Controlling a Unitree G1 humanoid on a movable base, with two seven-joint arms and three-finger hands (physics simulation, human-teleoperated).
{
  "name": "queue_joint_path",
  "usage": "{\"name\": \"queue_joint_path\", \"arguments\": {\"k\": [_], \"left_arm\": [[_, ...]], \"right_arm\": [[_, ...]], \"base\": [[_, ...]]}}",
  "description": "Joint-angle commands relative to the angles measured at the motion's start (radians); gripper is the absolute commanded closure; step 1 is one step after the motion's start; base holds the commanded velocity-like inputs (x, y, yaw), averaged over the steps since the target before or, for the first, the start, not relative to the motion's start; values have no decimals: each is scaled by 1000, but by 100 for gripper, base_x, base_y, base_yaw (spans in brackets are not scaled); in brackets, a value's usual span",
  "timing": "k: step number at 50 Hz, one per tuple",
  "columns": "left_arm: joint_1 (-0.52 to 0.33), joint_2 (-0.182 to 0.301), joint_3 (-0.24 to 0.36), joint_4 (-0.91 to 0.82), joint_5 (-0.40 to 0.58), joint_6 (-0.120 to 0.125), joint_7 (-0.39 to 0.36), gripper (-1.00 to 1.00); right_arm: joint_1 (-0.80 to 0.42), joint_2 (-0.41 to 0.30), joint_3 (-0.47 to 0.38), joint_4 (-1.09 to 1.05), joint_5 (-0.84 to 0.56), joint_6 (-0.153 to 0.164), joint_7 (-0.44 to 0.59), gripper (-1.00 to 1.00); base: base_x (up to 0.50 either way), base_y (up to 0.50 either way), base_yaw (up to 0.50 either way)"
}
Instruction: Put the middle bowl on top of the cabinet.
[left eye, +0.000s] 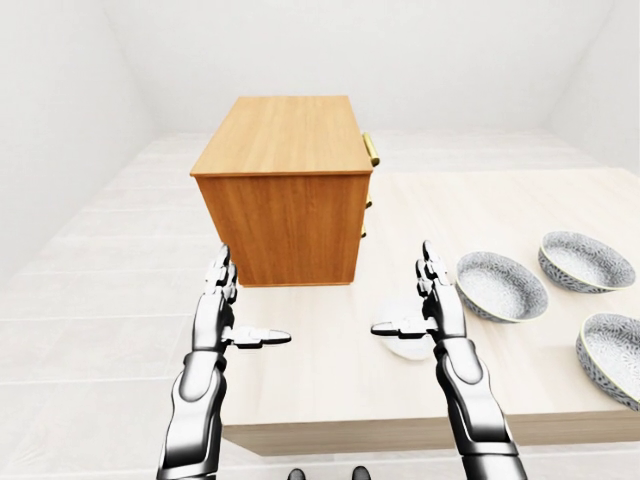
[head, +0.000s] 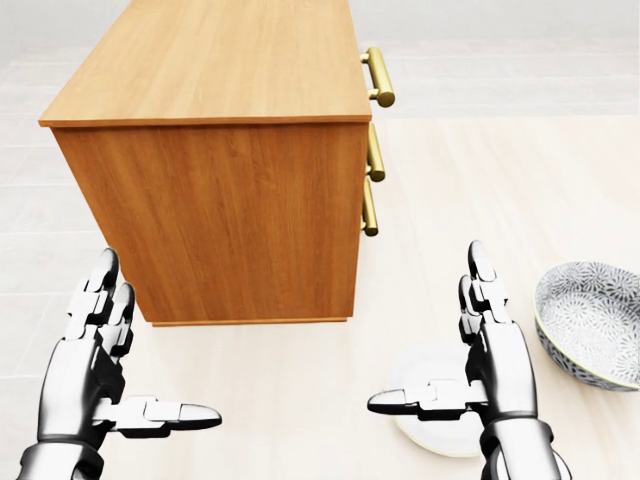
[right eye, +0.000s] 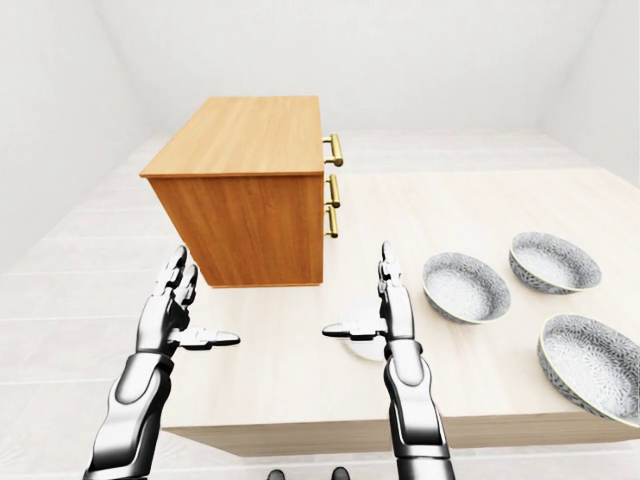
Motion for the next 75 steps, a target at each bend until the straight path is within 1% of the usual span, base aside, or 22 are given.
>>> {"name": "queue_joint_path", "arguments": {"k": [1,7,17,20,23,25,26,27,29,33,42,45,47,50,51,55,56,58,60,62,68,75], "left_arm": [[7,-3,3,-18,-4,4,-5,-100],[7,-3,5,-14,-7,3,-7,-100],[11,-3,6,-15,-8,-1,-9,-100],[6,-3,8,-3,-9,-6,-9,-100],[3,-1,9,2,-11,-6,-8,-100],[12,0,7,-10,-22,-10,-24,-100],[18,1,4,-12,-12,-28,-25,-100],[22,-3,3,-17,-10,-25,-20,-100],[26,-2,5,-28,-21,-14,-30,-100],[20,-2,12,-25,-26,-9,-29,-100],[40,-8,12,-53,-10,-22,-15,-100],[40,-6,12,-52,-13,-16,-20,-100],[44,-4,12,-46,-24,-26,-38,-100],[43,-7,17,-48,-24,-27,-30,-100],[35,-9,21,-46,-3,-21,-3,-100],[31,-6,21,-39,-12,-16,-12,-100],[26,-3,21,-35,15,-18,8,-100],[26,-1,21,-34,11,-18,3,-100],[15,0,28,-28,16,-6,15,-100],[7,5,31,-11,23,-7,21,-100],[8,8,40,-21,16,-8,22,-100],[2,11,43,-27,14,-1,20,-100]], "right_arm": [[8,0,1,-17,-7,2,7,-100],[15,2,6,-19,-10,-12,15,-100],[17,4,6,-23,-7,-12,19,-100],[22,3,11,-23,-7,-29,30,-100],[25,6,13,-23,-12,-31,27,-100],[24,5,12,-17,-17,-39,24,-100],[26,5,14,-17,-17,-44,27,-100],[26,4,15,-15,-21,-49,27,-100],[28,5,17,-14,-28,-49,25,-100],[36,6,21,-24,-35,-51,25,-100],[41,-1,16,-35,-52,-49,30,-100],[42,-2,15,-36,-57,-51,30,-100],[48,-2,14,-45,-61,-49,31,-100],[50,-1,13,-51,-67,-48,28,-100],[50,-2,11,-56,-68,-44,29,-100],[51,-4,7,-63,-74,-40,25,-100],[57,-10,15,-66,-82,-46,38,-100],[58,-11,16,-66,-100,-55,31,-100],[54,-16,20,-36,-215,-83,-53,-100],[43,-14,11,-18,-281,-83,-121,-100],[39,-31,-5,-25,-424,-83,-215,-100],[27,-56,-36,-64,-535,-83,-251,-100]], "base": [[29,0,0],[5,0,0],[0,0,0],[0,0,0],[24,0,0],[28,0,0],[27,0,0],[12,0,0],[-1,0,0],[0,0,0],[0,0,0],[0,0,0],[0,0,0],[0,0,0],[0,0,0],[0,0,0],[0,0,0],[0,0,0],[0,0,0],[0,0,0],[0,0,0],[0,0,0]]}}
